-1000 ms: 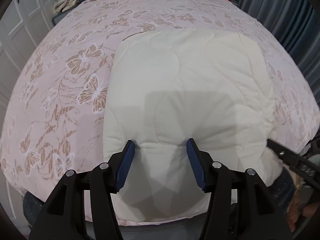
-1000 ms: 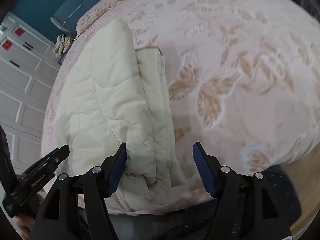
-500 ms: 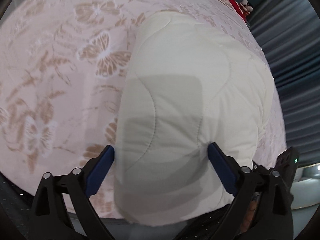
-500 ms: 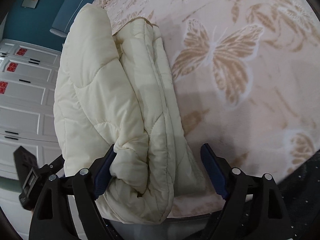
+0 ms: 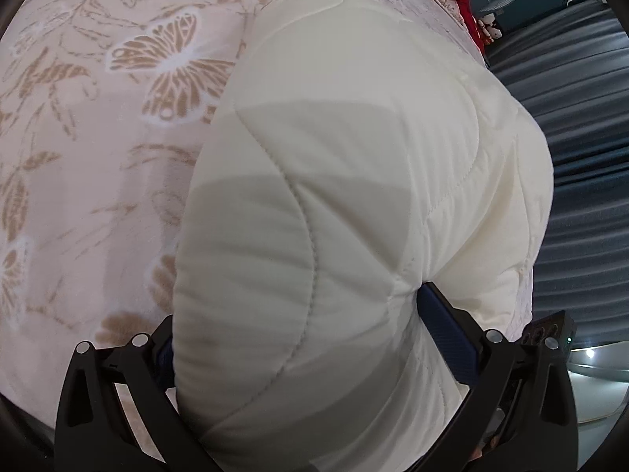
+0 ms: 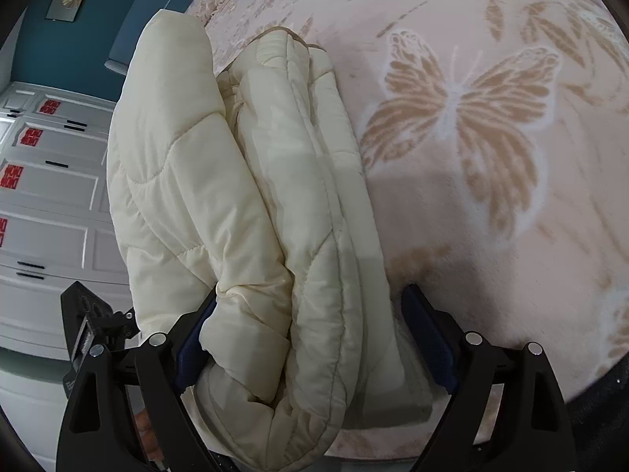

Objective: Fold large clothes

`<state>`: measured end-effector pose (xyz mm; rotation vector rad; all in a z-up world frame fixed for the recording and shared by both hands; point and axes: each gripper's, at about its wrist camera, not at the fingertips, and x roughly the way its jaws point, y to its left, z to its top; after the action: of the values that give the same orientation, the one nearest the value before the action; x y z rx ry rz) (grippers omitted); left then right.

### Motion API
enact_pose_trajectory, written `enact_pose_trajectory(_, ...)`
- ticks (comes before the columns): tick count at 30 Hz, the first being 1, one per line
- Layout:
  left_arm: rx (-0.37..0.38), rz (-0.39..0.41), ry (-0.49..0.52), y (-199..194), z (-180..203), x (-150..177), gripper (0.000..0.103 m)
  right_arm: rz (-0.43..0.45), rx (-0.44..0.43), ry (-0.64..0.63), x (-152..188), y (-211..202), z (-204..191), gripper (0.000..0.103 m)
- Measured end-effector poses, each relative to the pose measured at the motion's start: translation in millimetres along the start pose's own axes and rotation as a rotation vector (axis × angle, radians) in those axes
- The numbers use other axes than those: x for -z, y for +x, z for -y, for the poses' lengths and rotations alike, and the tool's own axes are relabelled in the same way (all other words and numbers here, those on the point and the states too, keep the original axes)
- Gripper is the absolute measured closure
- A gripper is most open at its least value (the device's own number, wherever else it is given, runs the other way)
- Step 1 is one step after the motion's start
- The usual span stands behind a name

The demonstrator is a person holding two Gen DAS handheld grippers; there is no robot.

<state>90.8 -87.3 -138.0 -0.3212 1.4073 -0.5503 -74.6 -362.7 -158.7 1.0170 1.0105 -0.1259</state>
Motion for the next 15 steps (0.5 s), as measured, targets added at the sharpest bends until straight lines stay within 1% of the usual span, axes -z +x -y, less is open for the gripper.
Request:
enact_pose_trajectory(2,0.000,0.008,0.000,3.6,0.2,0.2,0.005,0.000,-0.001,-0.003,-0.9,3.4,-1.3,0.017)
enact_pose_trajectory(3,0.001,0.009,-0.002,4.2,0.1,0.0,0.005,0.000,-0.004,-0.007,-1.3,5.8,-3.5,0.019)
enact_pose_trajectory(5,0.004,0.009,-0.003,4.9,2.9,-2.7,0.005,-0.005,-0.035,-0.008,0.9,5.4,-7.9,0.038)
enact_pose_trajectory(6,0.007,0.011,0.000,1.2,4.7,-2.9,0.005,-0.007,-0.056,0.005,1.6,5.3,-10.9,0.046)
enact_pose_trajectory(7,0.006,0.016,0.014,-4.5,9.7,-2.3,0.011,-0.003,-0.060,0.001,2.1,2.3,-14.7,0.049)
enact_pose_trajectory(8,0.003,0.024,0.030,-10.9,12.4,-1.4,0.018,0.003,-0.058,-0.010,1.6,-2.1,-19.2,0.057)
enact_pose_trajectory(9,0.002,0.034,0.051,-17.5,17.3,-0.8,0.023,0.019,-0.060,-0.028,4.6,-10.0,-25.3,0.062)
enact_pose_trajectory(10,0.007,0.049,0.082,-29.2,25.3,-0.2,0.031,0.036,-0.063,-0.042,5.7,-17.9,-30.6,0.064)
enact_pose_trajectory(11,0.016,0.059,0.100,-37.3,29.6,-0.3,0.036,0.050,-0.064,-0.053,5.8,-24.7,-34.6,0.066)
enact_pose_trajectory(13,0.052,0.090,0.142,-63.6,43.8,-1.1,0.040,0.102,-0.069,-0.097,8.5,-46.0,-53.2,0.067)
enact_pose_trajectory(15,0.072,0.127,0.184,-85.4,55.6,-0.5,0.041,0.155,-0.093,-0.131,10.4,-69.2,-70.7,0.068)
